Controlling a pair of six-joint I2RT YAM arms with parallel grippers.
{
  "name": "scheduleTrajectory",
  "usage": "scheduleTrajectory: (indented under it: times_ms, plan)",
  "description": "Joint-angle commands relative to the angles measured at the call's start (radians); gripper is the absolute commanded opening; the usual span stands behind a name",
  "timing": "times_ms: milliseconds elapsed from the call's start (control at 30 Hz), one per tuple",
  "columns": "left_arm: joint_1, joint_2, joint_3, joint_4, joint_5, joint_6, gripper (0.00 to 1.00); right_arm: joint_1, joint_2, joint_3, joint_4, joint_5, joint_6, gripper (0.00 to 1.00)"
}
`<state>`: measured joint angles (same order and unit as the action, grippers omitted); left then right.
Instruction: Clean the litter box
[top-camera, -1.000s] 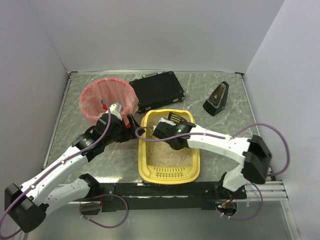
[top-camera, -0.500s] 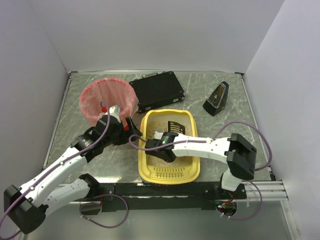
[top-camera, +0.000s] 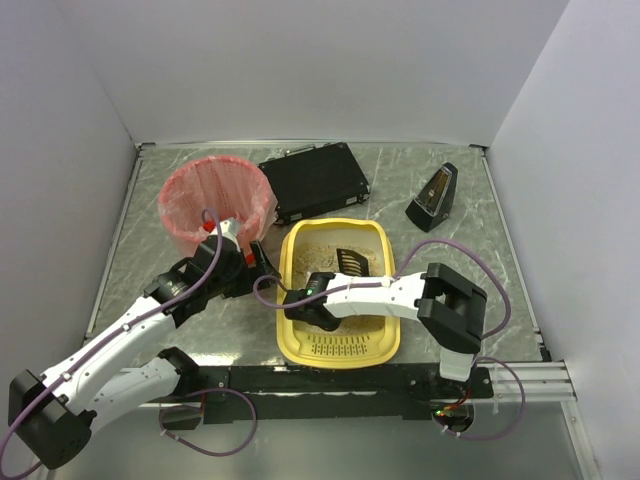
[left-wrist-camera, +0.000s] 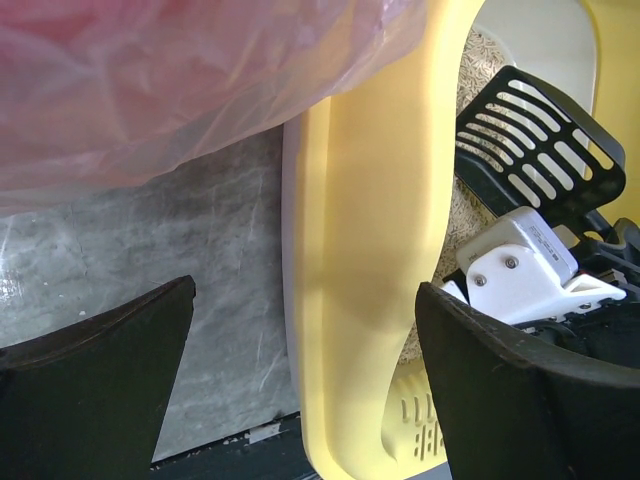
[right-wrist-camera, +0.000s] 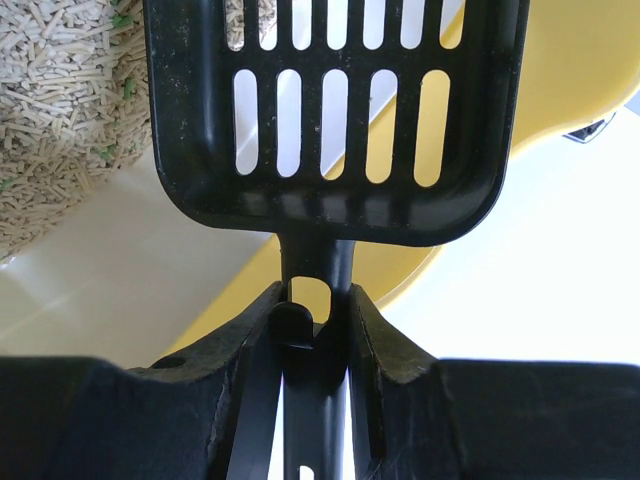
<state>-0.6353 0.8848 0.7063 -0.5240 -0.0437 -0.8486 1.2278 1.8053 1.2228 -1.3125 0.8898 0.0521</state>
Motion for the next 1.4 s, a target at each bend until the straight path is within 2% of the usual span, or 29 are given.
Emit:
scheduleTrajectory:
  times_ms: [0,433,800,933,1200,1367]
  plan:
    - [-0.009,-0.030,0.021,0.133,0.057,-0.026,0.97,0.022,0.046,0.013,-0.119,-0.017,-0.044,0.00]
    - [-0.009,-0.009,0.021,0.144,0.073,-0.033,0.97,0.093,-0.020,-0.092,-0.022,-0.248,-0.193,0.00]
    - [-0.009,-0.003,0.030,0.140,0.064,-0.040,0.97,0.090,-0.087,-0.042,0.113,-0.512,-0.334,0.00]
    - [-0.009,0.003,0.018,0.150,0.071,-0.049,0.97,0.062,-0.054,0.023,0.127,-0.554,-0.330,0.00]
    - [-0.009,0.020,0.007,0.170,0.099,-0.063,0.97,-0.028,0.002,0.020,0.234,-0.673,-0.342,0.00]
    - [-0.009,0.042,-0.014,0.197,0.125,-0.089,0.97,-0.085,-0.041,0.026,0.320,-0.817,-0.390,0.00]
